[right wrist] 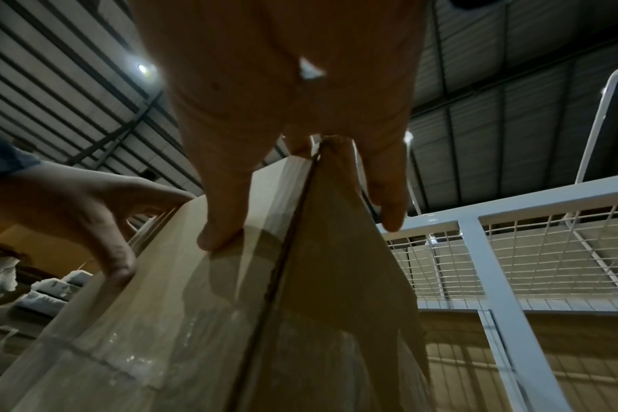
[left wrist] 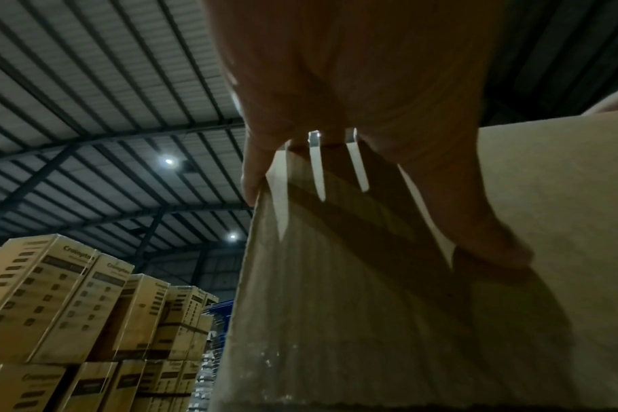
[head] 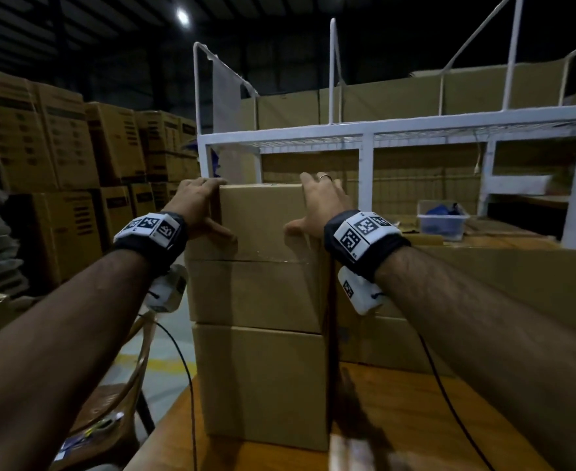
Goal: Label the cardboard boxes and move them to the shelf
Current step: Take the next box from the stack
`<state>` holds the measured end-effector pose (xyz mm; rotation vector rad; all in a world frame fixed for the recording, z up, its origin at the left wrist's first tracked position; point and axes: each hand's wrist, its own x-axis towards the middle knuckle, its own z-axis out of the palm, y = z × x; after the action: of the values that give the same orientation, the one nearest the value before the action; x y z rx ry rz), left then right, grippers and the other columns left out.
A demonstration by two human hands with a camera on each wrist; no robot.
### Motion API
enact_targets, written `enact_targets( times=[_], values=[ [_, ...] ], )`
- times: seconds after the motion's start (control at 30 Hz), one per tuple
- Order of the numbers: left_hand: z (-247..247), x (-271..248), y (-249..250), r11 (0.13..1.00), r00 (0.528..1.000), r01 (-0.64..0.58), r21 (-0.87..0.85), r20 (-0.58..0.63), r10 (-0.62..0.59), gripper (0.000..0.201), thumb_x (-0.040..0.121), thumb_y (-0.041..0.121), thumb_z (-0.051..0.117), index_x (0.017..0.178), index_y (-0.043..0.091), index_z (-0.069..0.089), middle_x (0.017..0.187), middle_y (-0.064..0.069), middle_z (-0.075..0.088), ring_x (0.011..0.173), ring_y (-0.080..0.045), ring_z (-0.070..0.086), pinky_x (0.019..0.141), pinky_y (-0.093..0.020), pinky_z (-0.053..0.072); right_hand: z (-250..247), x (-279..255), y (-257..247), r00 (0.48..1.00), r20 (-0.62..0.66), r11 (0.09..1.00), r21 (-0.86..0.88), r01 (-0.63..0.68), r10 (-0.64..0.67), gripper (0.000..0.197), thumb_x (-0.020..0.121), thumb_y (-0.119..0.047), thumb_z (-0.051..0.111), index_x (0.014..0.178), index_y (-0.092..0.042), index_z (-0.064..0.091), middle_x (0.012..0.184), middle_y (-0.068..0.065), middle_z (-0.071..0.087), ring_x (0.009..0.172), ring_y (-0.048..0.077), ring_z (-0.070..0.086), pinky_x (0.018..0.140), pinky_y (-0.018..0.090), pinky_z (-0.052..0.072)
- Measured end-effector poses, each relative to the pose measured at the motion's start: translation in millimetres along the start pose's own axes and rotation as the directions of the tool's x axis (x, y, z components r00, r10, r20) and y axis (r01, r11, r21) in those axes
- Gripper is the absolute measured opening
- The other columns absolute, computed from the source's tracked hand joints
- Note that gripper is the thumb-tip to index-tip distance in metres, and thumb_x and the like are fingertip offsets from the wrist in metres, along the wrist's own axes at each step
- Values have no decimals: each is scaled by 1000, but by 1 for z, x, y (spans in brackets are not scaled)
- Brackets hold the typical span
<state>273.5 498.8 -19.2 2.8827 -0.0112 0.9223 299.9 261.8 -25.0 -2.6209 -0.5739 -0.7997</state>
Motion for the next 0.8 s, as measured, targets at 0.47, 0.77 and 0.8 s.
enact_targets(
  times=[0.47, 0.77, 0.8],
  values=[
    [3, 2, -5, 995, 999, 35, -92, -6, -35, 101, 47, 45, 91, 134, 24, 44, 129, -5, 45, 122, -29, 32, 100, -51, 36, 9, 1, -2, 998, -70, 993, 114, 8, 0, 75, 61, -46, 86, 119, -13, 51, 118, 6, 53, 106, 20, 52, 81, 30, 46],
    [-6, -7, 9, 995, 998, -55, -77, -37, 53, 91, 58, 39, 87, 136, 20, 44, 135, -7, 47, 126, -28, 36, 103, -49, 37, -2, -3, 11, 993, -113, 991, 125, 43, -29, 67, 61, -47, 86, 112, -12, 59, 108, 4, 58, 97, 17, 54, 79, 28, 49],
    [-6, -7, 11, 994, 996, -75, -79, -51, 71, 90, 60, 38, 87, 136, 19, 44, 135, -7, 47, 126, -28, 37, 103, -48, 37, -4, -4, 14, 991, -128, 991, 124, 46, -30, 67, 61, -48, 86, 112, -12, 60, 107, 4, 58, 96, 17, 54, 79, 28, 50]
  ],
)
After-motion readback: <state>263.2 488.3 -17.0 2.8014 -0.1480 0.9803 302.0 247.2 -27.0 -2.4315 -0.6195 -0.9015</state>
